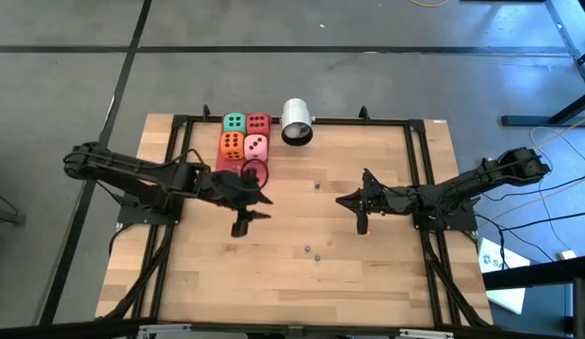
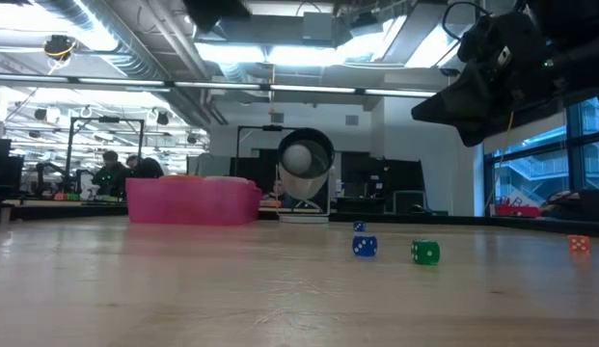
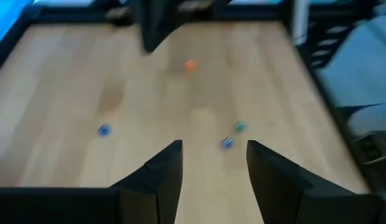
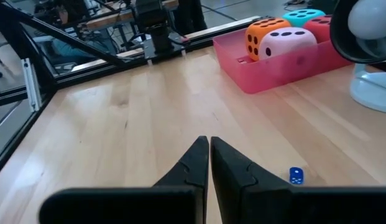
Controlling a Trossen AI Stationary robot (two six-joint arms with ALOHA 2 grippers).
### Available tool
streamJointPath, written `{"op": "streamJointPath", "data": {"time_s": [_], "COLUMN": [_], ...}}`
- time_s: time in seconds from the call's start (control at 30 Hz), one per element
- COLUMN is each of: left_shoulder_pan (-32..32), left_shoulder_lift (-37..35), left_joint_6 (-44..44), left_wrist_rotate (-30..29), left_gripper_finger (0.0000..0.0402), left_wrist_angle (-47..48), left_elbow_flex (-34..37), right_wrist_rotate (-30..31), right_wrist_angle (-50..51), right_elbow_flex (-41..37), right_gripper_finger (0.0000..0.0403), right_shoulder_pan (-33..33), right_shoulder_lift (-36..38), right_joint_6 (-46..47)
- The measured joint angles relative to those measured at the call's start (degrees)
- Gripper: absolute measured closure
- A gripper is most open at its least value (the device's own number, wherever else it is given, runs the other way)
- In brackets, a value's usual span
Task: Pick & Place Dice
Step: Put the top small blue dice into the red bin
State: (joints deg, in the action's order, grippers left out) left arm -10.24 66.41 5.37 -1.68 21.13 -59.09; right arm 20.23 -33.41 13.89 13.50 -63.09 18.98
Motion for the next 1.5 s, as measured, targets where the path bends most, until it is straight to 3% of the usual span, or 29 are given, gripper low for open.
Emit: {"op": "streamJointPath", "data": {"time_s": [0.17,0.63,1.13,1.5], "left_shoulder_pan": [-2.71,-2.83,9.6,10.45], "left_shoulder_lift": [0.0,-0.02,0.36,8.07], "left_joint_6": [-0.46,-5.24,-8.19,-9.52], "left_wrist_rotate": [3.64,3.02,2.74,2.72], "left_gripper_finger": [0.0241,0.0244,0.0247,0.0247], "left_wrist_angle": [-4.24,-6.3,-40.29,-46.79], "left_elbow_flex": [0.0,0.69,24.52,28.87], "right_wrist_rotate": [-0.34,-0.35,-0.11,-0.11], "right_wrist_angle": [0.0,-0.04,-2.48,-3.45], "right_elbow_flex": [0.0,0.0,0.0,0.0], "right_gripper_finger": [0.0383,0.0383,0.0383,0.0383], "right_shoulder_pan": [0.0,0.0,-0.07,-2.48], "right_shoulder_lift": [0.0,0.0,0.0,0.0], "right_joint_6": [0.14,1.57,1.56,1.22]}}
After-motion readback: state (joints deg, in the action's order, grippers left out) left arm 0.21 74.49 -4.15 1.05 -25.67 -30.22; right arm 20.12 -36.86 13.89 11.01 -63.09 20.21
